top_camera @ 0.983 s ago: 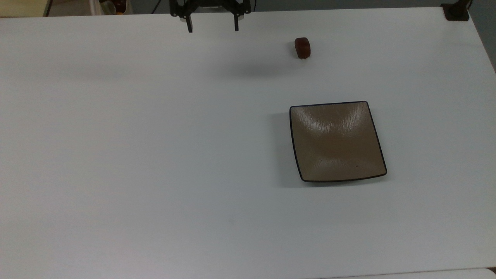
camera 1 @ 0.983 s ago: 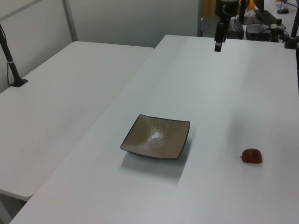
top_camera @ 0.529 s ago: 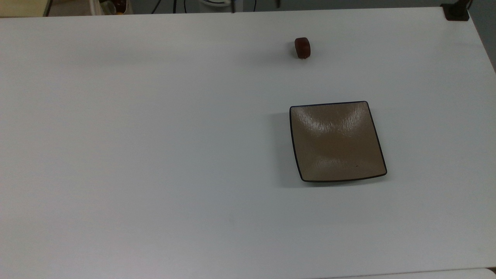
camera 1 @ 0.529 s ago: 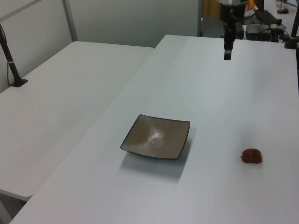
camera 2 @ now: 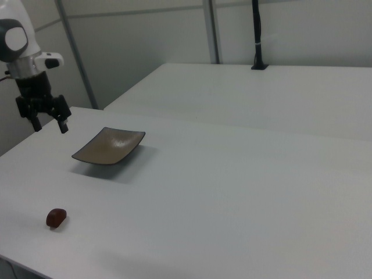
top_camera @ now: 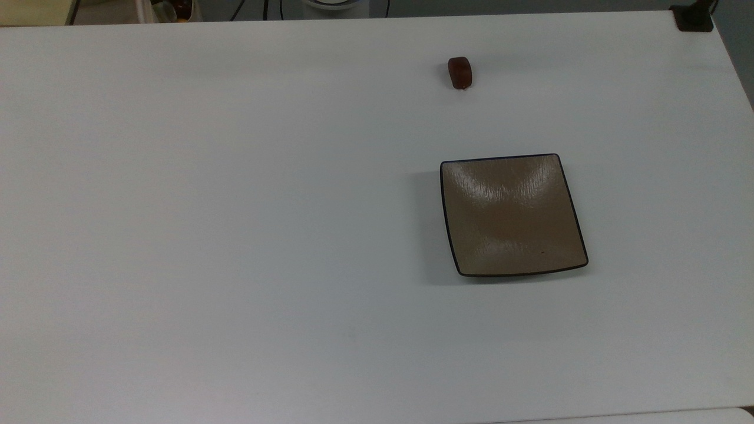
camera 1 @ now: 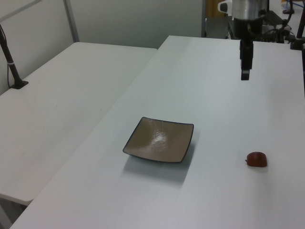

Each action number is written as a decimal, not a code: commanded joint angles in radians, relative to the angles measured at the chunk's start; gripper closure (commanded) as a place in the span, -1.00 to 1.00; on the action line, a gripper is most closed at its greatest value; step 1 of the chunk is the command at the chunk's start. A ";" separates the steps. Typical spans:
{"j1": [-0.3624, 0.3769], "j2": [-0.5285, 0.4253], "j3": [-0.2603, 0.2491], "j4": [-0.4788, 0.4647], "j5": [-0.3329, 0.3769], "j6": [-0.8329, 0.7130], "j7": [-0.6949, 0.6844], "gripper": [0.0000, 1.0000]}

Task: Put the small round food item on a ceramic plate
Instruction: 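Move the open gripper over the small dark red round item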

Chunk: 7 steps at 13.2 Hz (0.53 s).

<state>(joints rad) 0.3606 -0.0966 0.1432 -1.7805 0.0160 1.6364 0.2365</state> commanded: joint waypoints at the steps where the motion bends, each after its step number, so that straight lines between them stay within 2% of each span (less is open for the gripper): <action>1: 0.006 -0.025 0.042 -0.069 0.010 -0.006 0.052 -1.00; 3: 0.011 -0.038 0.075 -0.144 0.031 0.009 0.055 -1.00; 5: 0.012 -0.051 0.076 -0.206 0.076 0.023 0.050 -1.00; 7: 0.023 -0.054 0.076 -0.261 0.079 0.089 0.050 -1.00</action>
<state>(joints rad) 0.3720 -0.1010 0.2224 -1.9273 0.0671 1.6412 0.2787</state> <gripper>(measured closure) 0.000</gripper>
